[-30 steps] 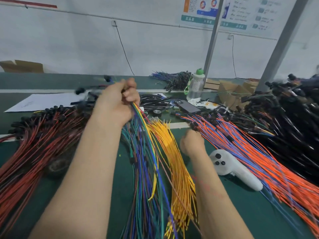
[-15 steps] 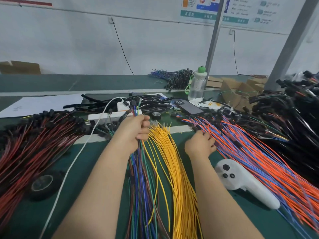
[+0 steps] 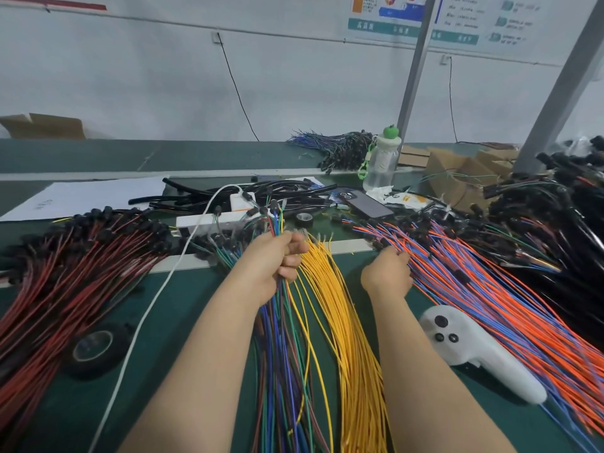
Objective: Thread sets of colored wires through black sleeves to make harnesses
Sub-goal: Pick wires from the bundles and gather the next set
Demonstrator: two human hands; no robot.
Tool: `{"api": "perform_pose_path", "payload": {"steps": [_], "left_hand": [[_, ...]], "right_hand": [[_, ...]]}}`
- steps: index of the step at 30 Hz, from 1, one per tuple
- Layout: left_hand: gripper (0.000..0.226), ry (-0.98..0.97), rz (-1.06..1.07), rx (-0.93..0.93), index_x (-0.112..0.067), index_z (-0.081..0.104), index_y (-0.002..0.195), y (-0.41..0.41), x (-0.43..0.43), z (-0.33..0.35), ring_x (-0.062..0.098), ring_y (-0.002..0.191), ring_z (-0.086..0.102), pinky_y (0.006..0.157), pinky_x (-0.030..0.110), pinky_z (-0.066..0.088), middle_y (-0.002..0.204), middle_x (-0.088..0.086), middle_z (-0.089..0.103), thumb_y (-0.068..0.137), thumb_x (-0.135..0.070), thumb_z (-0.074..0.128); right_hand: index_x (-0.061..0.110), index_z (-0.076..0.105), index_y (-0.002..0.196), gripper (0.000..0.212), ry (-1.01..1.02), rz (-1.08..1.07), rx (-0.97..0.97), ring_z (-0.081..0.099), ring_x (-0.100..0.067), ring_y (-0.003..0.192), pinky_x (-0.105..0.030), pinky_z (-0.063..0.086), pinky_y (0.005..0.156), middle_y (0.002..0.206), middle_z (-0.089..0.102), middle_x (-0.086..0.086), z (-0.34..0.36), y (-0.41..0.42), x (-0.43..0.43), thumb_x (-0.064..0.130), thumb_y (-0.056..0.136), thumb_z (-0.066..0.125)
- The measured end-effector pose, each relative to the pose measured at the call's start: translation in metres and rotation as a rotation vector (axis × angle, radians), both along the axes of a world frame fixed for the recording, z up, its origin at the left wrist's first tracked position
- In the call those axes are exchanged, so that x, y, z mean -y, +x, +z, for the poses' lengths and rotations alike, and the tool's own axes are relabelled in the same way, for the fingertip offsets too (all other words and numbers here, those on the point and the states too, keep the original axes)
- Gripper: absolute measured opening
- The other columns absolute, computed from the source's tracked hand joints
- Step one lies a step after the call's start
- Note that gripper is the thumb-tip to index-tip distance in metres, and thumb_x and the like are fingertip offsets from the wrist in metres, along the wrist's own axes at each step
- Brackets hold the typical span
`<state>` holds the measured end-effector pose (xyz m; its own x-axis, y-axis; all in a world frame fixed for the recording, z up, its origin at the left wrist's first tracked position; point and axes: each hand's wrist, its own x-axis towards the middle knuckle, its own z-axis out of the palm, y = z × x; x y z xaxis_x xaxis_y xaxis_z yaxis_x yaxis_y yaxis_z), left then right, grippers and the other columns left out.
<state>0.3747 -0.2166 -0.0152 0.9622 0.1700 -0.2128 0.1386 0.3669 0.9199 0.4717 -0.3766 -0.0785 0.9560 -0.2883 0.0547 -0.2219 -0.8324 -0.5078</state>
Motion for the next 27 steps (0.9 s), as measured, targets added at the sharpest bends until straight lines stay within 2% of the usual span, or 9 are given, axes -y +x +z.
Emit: {"api": "perform_pose_path", "payload": {"steps": [6,10,13,16,19,21,22,24,27], "left_hand": [[0.025,-0.013,0.028,-0.023,-0.005,0.056,0.091,-0.004,0.001,-0.004,0.012,0.055,0.058,0.043,0.021,0.051,0.083,0.010,0.066,0.103,-0.017,0.037],[0.022,-0.030,0.041,-0.003,-0.003,0.055,0.096,-0.007,0.004,-0.006,0.021,0.077,0.065,0.063,0.032,0.059,0.095,0.014,0.066,0.102,-0.015,0.038],[0.022,0.034,0.043,0.015,-0.006,0.055,0.103,-0.007,0.008,-0.008,0.025,0.098,0.062,0.086,0.038,0.052,0.113,0.014,0.063,0.103,-0.016,0.036],[0.024,0.098,0.022,0.076,-0.014,0.057,0.105,-0.008,0.012,-0.004,0.019,0.108,0.057,0.096,0.036,0.041,0.116,0.005,0.063,0.104,-0.016,0.033],[0.022,0.079,0.018,0.166,-0.014,0.058,0.106,-0.011,0.014,0.002,0.010,0.085,0.065,0.087,0.033,0.045,0.085,-0.004,0.068,0.103,-0.019,0.037],[0.024,-0.014,0.045,0.219,-0.010,0.056,0.093,-0.013,0.012,0.008,0.008,0.061,0.064,0.072,0.030,0.051,0.061,-0.005,0.061,0.104,-0.017,0.035],[0.026,-0.062,0.083,0.233,-0.010,0.053,0.087,-0.015,0.009,0.011,0.008,0.052,0.059,0.062,0.027,0.052,0.053,-0.006,0.054,0.104,-0.017,0.034],[0.028,-0.187,0.176,0.262,-0.010,0.049,0.082,-0.015,0.000,0.019,0.006,0.041,0.047,0.044,0.019,0.045,0.047,-0.007,0.042,0.104,-0.018,0.034],[0.030,-0.349,0.279,0.350,-0.010,0.043,0.078,-0.015,-0.016,0.035,0.003,0.035,0.030,0.034,0.014,0.029,0.048,-0.006,0.033,0.104,-0.017,0.031]], "right_hand": [[0.000,0.047,0.129,0.037,0.009,0.088,-0.028,0.054,-0.038,0.113,-0.042,0.046,0.093,0.135,0.043,-0.023,0.007,-0.006,-0.007,0.010,0.093,0.052],[0.003,0.054,0.125,0.030,0.139,0.306,0.131,0.053,-0.032,0.116,-0.035,0.043,0.092,0.130,0.054,-0.018,0.038,-0.015,-0.026,0.010,0.097,0.047],[0.005,0.056,0.120,0.025,0.438,0.476,0.294,0.061,-0.024,0.103,-0.035,0.046,0.090,0.121,0.062,-0.013,0.077,-0.026,-0.045,0.012,0.098,0.048],[0.010,0.058,0.086,0.016,0.885,0.627,0.215,0.054,-0.010,0.055,-0.024,0.048,0.057,0.089,0.064,-0.010,0.110,-0.041,-0.065,0.008,0.097,0.047],[0.009,0.055,0.072,0.028,1.329,0.647,0.132,0.050,-0.012,0.055,-0.018,0.048,0.054,0.076,0.056,-0.012,0.127,-0.055,-0.079,-0.001,0.097,0.045],[0.002,0.059,0.086,0.018,1.503,0.611,0.118,0.057,-0.016,0.068,-0.016,0.054,0.060,0.090,0.059,-0.019,0.130,-0.061,-0.083,-0.003,0.097,0.046],[-0.002,0.059,0.102,0.012,1.498,0.586,0.118,0.059,-0.017,0.075,-0.018,0.057,0.066,0.102,0.059,-0.021,0.130,-0.063,-0.082,0.000,0.097,0.048],[-0.002,0.052,0.124,0.030,1.226,0.551,0.106,0.062,-0.017,0.078,-0.028,0.058,0.078,0.107,0.060,-0.014,0.125,-0.066,-0.075,0.013,0.098,0.051],[0.003,0.063,0.109,0.043,0.642,0.736,-0.074,0.067,-0.020,0.080,-0.035,0.056,0.083,0.093,0.069,-0.010,0.117,-0.089,-0.059,0.040,0.100,0.043]]}}
